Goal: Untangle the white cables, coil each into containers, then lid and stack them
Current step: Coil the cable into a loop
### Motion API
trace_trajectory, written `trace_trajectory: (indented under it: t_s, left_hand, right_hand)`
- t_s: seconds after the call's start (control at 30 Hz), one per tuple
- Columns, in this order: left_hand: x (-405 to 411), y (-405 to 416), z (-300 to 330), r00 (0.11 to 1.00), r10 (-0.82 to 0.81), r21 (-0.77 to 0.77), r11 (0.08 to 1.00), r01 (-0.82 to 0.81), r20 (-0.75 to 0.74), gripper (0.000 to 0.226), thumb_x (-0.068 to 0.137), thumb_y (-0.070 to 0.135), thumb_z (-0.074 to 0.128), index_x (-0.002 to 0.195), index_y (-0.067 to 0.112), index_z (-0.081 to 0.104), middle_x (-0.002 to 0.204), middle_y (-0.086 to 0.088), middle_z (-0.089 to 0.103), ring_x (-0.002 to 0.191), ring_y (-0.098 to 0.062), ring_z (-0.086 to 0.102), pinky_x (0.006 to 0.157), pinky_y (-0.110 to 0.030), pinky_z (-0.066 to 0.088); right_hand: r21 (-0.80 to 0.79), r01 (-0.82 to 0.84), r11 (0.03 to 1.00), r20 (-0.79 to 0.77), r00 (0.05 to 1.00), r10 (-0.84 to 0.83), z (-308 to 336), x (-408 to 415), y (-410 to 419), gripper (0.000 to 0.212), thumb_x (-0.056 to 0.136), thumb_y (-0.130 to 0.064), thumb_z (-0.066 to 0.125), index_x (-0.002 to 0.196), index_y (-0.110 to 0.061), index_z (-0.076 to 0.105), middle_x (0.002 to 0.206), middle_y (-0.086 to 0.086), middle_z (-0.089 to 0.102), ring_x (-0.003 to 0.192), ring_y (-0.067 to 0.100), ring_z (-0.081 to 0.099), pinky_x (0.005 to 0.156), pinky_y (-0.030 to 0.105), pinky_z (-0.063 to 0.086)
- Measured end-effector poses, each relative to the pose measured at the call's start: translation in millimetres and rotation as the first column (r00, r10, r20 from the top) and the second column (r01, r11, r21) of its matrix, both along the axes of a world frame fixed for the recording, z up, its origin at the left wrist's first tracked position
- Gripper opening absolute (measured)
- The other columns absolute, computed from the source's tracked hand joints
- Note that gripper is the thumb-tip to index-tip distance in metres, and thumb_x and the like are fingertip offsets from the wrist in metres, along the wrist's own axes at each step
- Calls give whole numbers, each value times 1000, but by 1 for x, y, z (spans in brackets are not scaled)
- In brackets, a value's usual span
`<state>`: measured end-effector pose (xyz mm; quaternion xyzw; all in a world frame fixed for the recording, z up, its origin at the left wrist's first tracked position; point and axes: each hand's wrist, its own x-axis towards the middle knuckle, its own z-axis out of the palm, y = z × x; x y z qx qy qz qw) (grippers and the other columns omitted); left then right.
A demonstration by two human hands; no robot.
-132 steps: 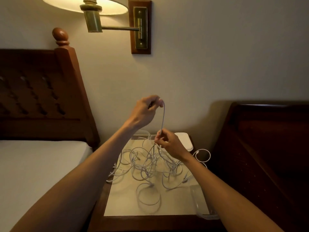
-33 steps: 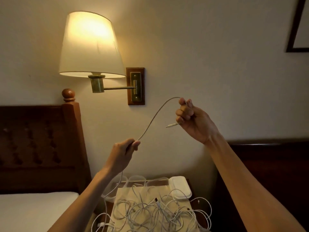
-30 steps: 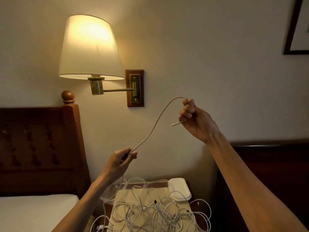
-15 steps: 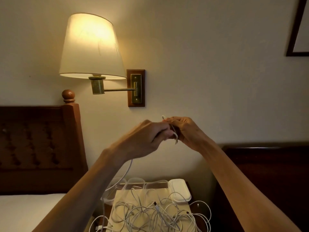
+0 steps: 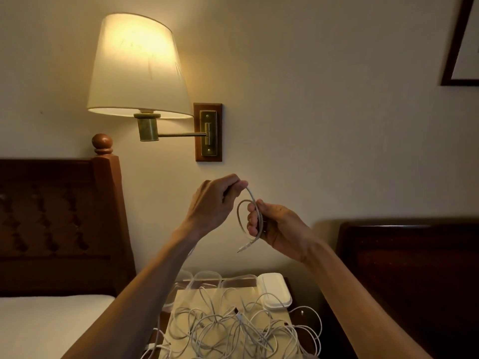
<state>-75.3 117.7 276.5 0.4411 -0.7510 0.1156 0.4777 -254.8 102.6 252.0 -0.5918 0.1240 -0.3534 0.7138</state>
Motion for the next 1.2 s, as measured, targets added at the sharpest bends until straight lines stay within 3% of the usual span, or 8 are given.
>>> trace_trajectory:
  t_s: [0.07,0.2,0.33,0.63,0.77,0.87,1.03,1.2]
  left_hand:
    - [1,-1,-5,996,-57,45,997,60,-63,25,100,30,49,75,30,51,62,14,51,55,-5,49,53,-15,35]
    - [5,-5,-20,945,-177,199,951,236,-275,29,100,27,46,72,22,52,59,12,47,53,-5,43,53,-16,34]
    - [8,-7,-53,864,-159,305,893,332,-478,35,95,35,44,71,12,54,57,7,44,45,-1,35,43,-16,28]
    - [75,0,-144,977,-42,266,959,98,-209,31,94,56,41,83,33,58,68,11,56,57,-7,47,52,-25,38]
    - [52,21,-98,992,-19,331,943,-24,126,27,95,48,44,79,30,56,68,13,59,59,-8,55,57,-37,50]
    - [15,39,-50,907,-247,441,894,78,341,29,100,38,46,75,27,55,65,10,56,57,-12,53,59,-36,47]
    - [-10,52,-1,915,-345,282,917,282,210,26,100,23,49,76,33,53,62,10,52,54,-12,51,54,-30,44]
    - [-4,42,11,983,-180,16,984,180,25,23,101,25,47,79,25,53,58,9,48,51,-13,48,49,-22,36]
  right_hand:
    - [-17,-16,1000,-31,999,16,2,-2,2,33,106,-22,30,90,-10,56,74,8,59,69,19,59,74,30,49]
    - [98,-44,994,5,999,44,15,-4,3,38,106,-23,26,80,-15,52,59,-4,37,50,8,33,49,20,34]
    - [226,-55,973,109,994,30,26,-8,3,33,103,-19,29,77,-16,48,54,-9,20,46,7,14,43,19,19]
    - [232,132,964,175,969,-175,54,-47,-20,22,96,-24,41,75,-19,47,57,-8,11,46,8,8,37,17,22]
    - [47,298,953,24,954,-300,51,-41,-29,31,105,-27,36,80,-15,51,55,-6,34,44,6,29,44,17,34]
    - [-111,367,924,-56,926,-374,43,-23,-26,31,105,-22,37,84,-9,55,64,4,55,50,12,50,50,20,46]
    - [-308,291,906,-169,920,-353,30,-11,-15,33,105,-22,39,90,-4,61,64,7,65,52,16,60,53,22,50]
    - [-292,190,937,-166,955,-246,27,-11,-2,37,106,-22,33,90,-4,61,60,5,59,49,14,54,52,21,48]
